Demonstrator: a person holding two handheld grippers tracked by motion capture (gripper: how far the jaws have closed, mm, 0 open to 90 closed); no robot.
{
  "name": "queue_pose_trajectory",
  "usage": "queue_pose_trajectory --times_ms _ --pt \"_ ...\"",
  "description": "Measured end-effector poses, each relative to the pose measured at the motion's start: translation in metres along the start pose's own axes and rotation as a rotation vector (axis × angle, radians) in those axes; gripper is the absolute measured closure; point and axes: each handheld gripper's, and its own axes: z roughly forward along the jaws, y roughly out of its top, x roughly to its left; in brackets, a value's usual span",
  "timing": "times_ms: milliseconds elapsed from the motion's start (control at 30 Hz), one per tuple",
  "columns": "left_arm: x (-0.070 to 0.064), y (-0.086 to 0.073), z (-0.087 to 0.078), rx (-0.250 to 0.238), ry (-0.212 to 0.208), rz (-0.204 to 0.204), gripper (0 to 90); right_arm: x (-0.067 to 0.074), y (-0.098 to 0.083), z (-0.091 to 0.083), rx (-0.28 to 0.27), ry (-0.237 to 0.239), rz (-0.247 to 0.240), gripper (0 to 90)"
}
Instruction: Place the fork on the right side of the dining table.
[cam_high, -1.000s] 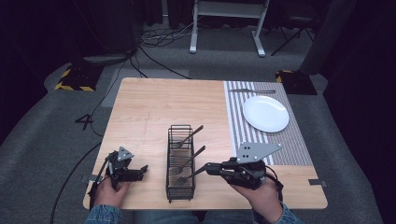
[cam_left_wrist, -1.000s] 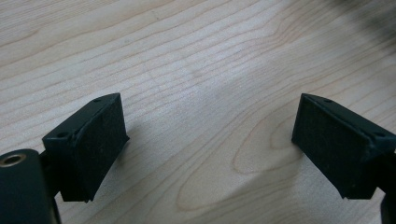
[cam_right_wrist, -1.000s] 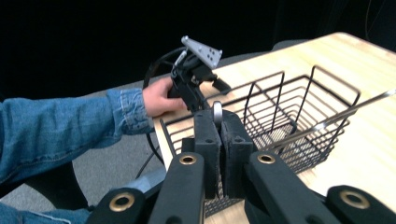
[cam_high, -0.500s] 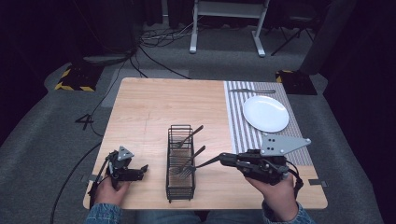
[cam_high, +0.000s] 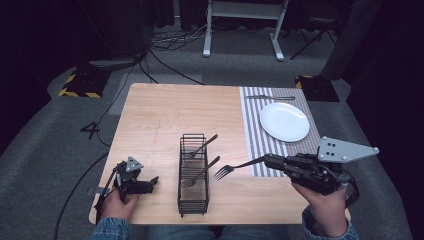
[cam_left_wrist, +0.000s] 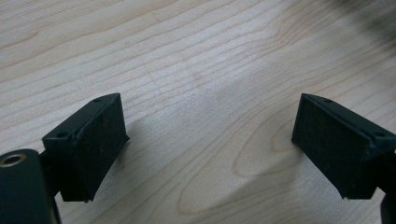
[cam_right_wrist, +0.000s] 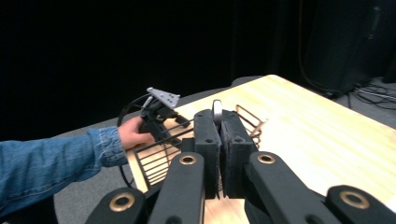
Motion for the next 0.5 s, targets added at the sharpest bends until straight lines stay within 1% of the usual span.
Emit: queue_pose_trajectory --times_ms 133,167,200,300,400,433,467,500 --pt "0.0 0.0 0.0 0.0 0.0 0.0 10.0 -0.006 -0.001 -0.011 -0.006 -0.037 0.005 87.1" --pt "0.0 0.0 0.0 0.0 0.0 0.0 10.0 -0.006 -0.001 -0.011 -0.006 -0.037 0.005 87.1" --pt "0.0 0.0 0.0 0.0 0.0 -0.001 10.0 -0.01 -0.001 -0.015 -0.012 -0.054 0.01 87.1" --pt "0.0 0.0 0.0 -0.001 0.0 0.0 10.0 -0.017 -0.002 -0.022 -0.015 -0.082 0.021 87.1" --pt "0.0 0.0 0.0 0.0 0.0 0.0 10.0 -0.023 -0.003 -0.028 -0.02 -0.109 0.033 87.1" --pt "0.0 0.0 0.0 0.0 0.0 0.0 10.0 -0.023 -0.003 -0.028 -0.02 -0.109 0.033 87.1" --pt "0.0 0.0 0.0 0.001 0.0 0.002 10.1 -0.028 -0.004 -0.033 -0.026 -0.13 0.042 87.0" --pt "0.0 0.0 0.0 0.001 0.0 0.002 10.0 -0.028 -0.004 -0.033 -0.026 -0.13 0.042 87.0"
